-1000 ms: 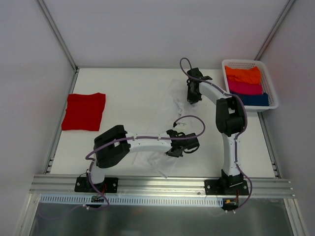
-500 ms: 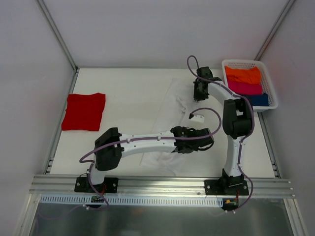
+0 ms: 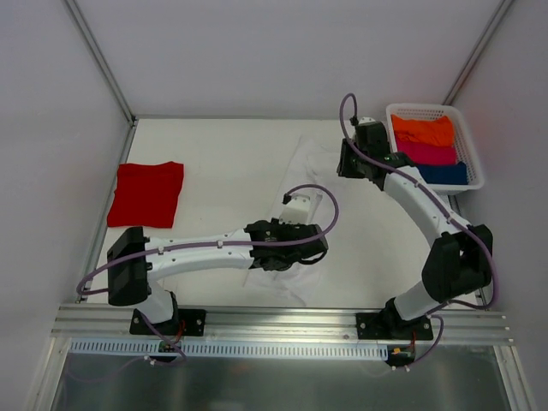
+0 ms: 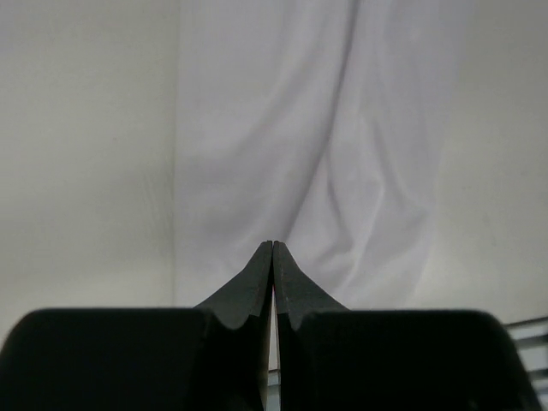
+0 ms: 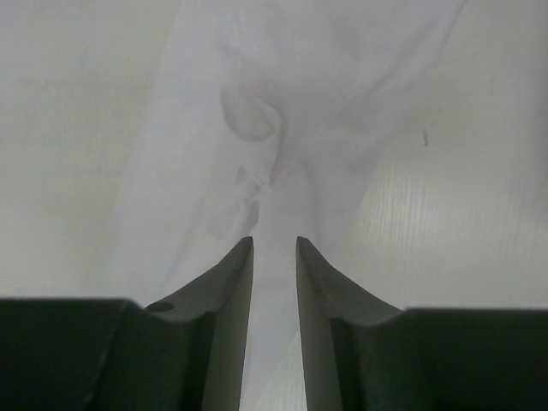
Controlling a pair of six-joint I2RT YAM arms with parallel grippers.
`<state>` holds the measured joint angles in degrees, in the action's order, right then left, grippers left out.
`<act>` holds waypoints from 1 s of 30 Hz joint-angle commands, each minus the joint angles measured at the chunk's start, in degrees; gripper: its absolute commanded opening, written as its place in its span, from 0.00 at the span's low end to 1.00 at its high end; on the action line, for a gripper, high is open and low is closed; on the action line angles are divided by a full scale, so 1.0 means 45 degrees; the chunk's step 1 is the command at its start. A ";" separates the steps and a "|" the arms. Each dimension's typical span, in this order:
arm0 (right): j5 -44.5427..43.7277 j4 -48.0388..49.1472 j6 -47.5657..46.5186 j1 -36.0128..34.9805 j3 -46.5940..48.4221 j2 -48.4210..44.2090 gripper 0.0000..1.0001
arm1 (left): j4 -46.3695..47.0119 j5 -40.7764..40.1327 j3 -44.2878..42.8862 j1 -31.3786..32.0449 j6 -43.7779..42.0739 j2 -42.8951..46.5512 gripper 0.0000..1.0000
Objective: Fold and stack the t-shirts
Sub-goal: Rotate the tshirt 90 degrees
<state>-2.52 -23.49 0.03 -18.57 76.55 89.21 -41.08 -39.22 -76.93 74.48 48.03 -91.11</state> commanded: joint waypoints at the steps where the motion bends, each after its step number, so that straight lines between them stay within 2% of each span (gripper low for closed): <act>1: -0.0511 0.0079 0.0909 -0.0657 -0.1228 -0.0507 0.30 | -0.0617 0.0083 0.1077 -0.0242 0.0576 -0.0260 0.00; 4: -0.1039 0.0220 0.1067 -0.0757 -0.1507 -0.0100 0.30 | -0.0598 0.0510 0.1527 -0.0476 0.0577 -0.0864 0.00; 10: -0.1372 -0.0834 0.0950 -0.0679 0.0914 0.2747 0.23 | -0.0481 0.0708 0.1996 -0.0613 0.0614 -0.1102 0.00; 12: -0.1431 -0.0933 0.1047 -0.0582 0.1965 0.3356 0.17 | -0.0189 0.0942 0.2522 -0.0671 0.0635 -0.0810 0.00; 14: -0.1373 -0.1420 0.1067 -0.0464 0.2789 0.4333 0.08 | 0.0804 0.1660 0.3513 -0.0886 0.0461 -0.0127 0.00; 17: -0.1353 -0.1889 0.1067 -0.0249 0.4137 0.5271 0.03 | 0.2737 0.2598 0.5191 -0.1237 0.0070 0.1181 0.00; 23: -0.1684 -0.2574 0.0794 -0.0034 0.5643 0.6365 0.02 | 0.5569 0.4475 0.7832 -0.2505 -0.0458 0.3214 0.00; 30: -0.2076 -0.3548 0.0637 -0.0034 0.6717 0.7655 0.01 | 0.6062 0.5063 0.7915 -0.2605 -0.0732 0.2982 0.00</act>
<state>-10.22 -34.89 3.57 -18.83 103.61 121.03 -18.06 -19.44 -40.88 62.78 46.39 -77.30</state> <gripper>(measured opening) 0.019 0.005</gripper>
